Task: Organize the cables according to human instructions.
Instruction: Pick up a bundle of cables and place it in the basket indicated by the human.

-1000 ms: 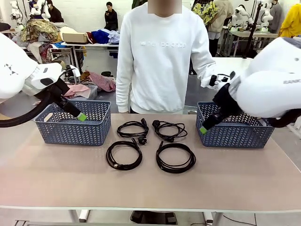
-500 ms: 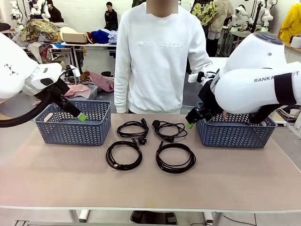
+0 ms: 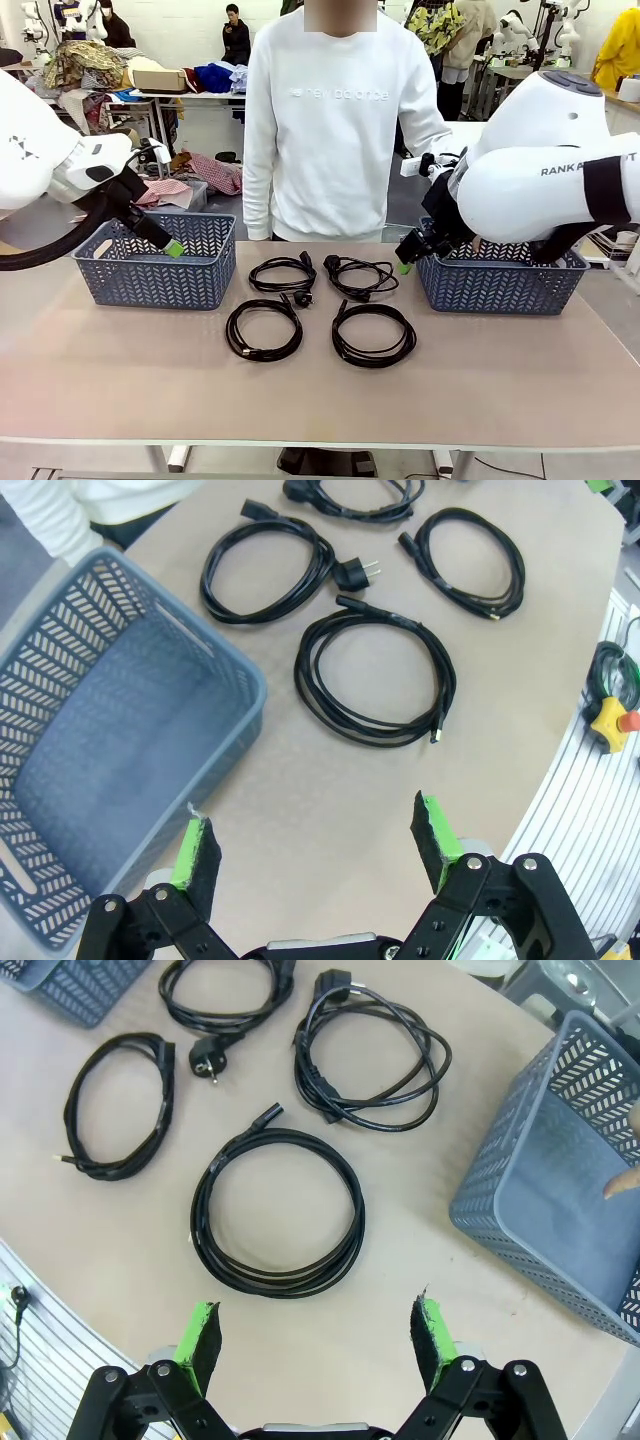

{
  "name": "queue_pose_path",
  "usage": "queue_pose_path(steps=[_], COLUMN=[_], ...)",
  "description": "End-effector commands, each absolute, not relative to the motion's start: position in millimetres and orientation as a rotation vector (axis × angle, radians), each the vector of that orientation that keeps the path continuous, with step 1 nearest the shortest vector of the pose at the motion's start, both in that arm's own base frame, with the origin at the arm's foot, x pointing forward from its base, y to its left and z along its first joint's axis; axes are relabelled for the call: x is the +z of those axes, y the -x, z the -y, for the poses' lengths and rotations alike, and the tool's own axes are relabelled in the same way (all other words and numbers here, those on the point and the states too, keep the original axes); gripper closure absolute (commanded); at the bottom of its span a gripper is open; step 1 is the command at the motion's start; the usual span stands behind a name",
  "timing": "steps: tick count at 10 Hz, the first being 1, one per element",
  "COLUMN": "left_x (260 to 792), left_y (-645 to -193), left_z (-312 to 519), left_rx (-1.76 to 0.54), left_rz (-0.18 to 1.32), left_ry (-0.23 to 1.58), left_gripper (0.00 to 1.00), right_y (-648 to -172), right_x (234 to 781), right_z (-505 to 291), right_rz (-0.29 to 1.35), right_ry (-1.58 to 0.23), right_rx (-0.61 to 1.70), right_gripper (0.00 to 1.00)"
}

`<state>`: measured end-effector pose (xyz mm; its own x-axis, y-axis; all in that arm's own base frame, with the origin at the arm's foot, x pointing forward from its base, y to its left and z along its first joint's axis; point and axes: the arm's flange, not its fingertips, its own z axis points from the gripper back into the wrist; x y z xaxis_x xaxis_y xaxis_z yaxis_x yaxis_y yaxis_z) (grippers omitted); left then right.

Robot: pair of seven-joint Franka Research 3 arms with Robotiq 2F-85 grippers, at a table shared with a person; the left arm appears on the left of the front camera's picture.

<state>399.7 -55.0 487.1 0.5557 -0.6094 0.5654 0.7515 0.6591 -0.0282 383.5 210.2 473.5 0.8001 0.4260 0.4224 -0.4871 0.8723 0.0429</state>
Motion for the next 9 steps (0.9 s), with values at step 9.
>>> queue_pose_path(steps=[9], left_x=[485.1], left_y=[-400.7], left_z=[52.1], left_rx=[-0.828], left_rz=[0.558], left_ry=[0.300], left_gripper=[0.00], right_y=[-417.6], right_x=[408.1], right_z=[-297.7], right_rz=[0.177], right_ry=[-0.078], right_rx=[-0.065], right_gripper=[0.00])
